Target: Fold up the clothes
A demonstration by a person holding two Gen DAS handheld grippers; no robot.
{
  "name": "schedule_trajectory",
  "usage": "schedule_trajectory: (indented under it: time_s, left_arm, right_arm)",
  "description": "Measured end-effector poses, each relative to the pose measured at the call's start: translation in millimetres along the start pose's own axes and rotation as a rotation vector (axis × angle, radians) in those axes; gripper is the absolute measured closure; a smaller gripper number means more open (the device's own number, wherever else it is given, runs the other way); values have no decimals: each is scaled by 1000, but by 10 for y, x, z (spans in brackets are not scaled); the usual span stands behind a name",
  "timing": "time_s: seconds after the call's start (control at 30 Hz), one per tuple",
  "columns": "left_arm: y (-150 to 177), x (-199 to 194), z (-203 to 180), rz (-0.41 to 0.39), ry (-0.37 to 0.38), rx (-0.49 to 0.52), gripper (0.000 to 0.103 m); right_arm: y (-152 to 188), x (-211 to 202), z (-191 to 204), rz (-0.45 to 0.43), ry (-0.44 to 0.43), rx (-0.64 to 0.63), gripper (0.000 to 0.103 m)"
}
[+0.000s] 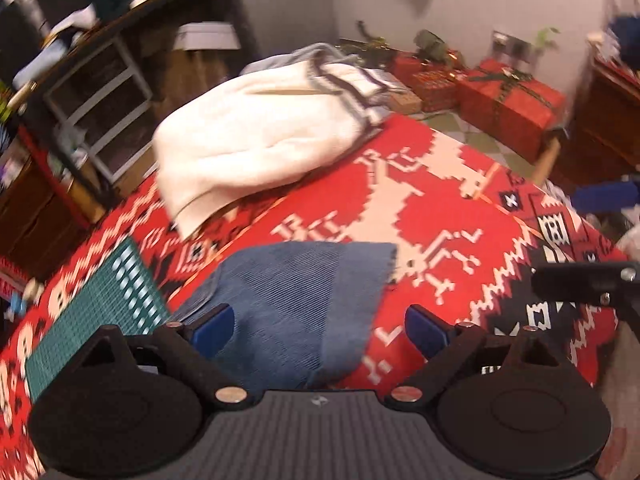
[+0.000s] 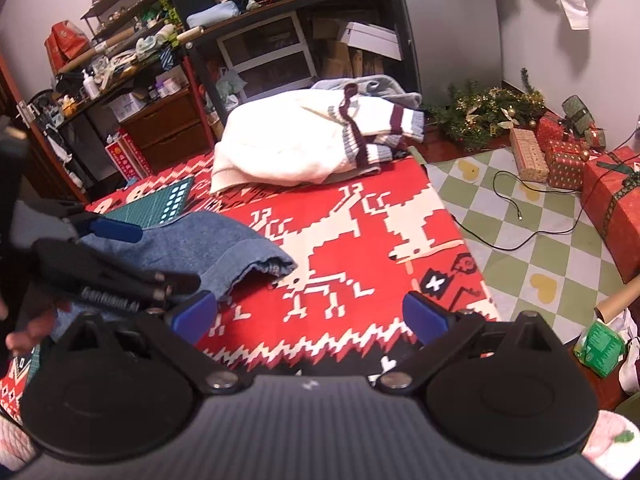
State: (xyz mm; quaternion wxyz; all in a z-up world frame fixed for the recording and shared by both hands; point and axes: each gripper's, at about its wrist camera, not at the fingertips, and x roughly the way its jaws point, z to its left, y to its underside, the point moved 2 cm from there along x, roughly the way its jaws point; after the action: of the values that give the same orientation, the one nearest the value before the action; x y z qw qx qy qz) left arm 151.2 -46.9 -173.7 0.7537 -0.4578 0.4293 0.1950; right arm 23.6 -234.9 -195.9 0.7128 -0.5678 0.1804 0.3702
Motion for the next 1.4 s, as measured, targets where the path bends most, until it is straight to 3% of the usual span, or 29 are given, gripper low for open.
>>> schedule_trajectory:
  time_s: [0.07, 0.2, 0.4, 0.5, 0.57, 0.63, 0.7, 0.77, 0.9, 1.0, 1.1, 1.4]
  left_arm:
    - [-41, 115, -78, 25, 6, 12, 22]
    - [-85, 389, -175, 87, 28, 6, 27]
    - [-155, 556, -336, 103, -82, 57, 27]
    - [-176, 565, -401, 75, -146, 96, 28]
    - [-192, 580, -435, 63, -174, 121, 33]
    - [-205, 589, -444, 66, -198, 134, 54]
    - [-201, 598, -422, 71, -211, 136, 58]
    - [-190, 568, -381, 66, -190, 113, 62]
    - [-172, 467, -312, 55, -166, 70, 83]
    - [-146, 360, -220, 36, -171, 33, 90]
    - [-96, 225, -60, 14, -179, -20, 90]
    - [215, -443, 694, -72, -214, -304, 91]
  right_arm:
    - [-4, -15, -52, -4, 12, 7, 2]
    - [-6, -56, -165, -11, 31, 33, 2]
    - [-1, -76, -287, -18, 48, 63, 2]
    - [11, -73, -306, -19, 45, 73, 2]
    - [11, -59, -313, -18, 42, 76, 2]
    - [12, -50, -316, -18, 39, 81, 2]
    - [13, -45, -325, -20, 38, 86, 2]
    - [13, -47, -343, -21, 38, 90, 2]
    - [11, -42, -358, -21, 39, 95, 2]
    - [-1, -36, -343, -21, 36, 91, 2]
    - [-8, -31, -309, -21, 30, 82, 2]
    - [-48, -14, -143, -14, 18, 41, 2]
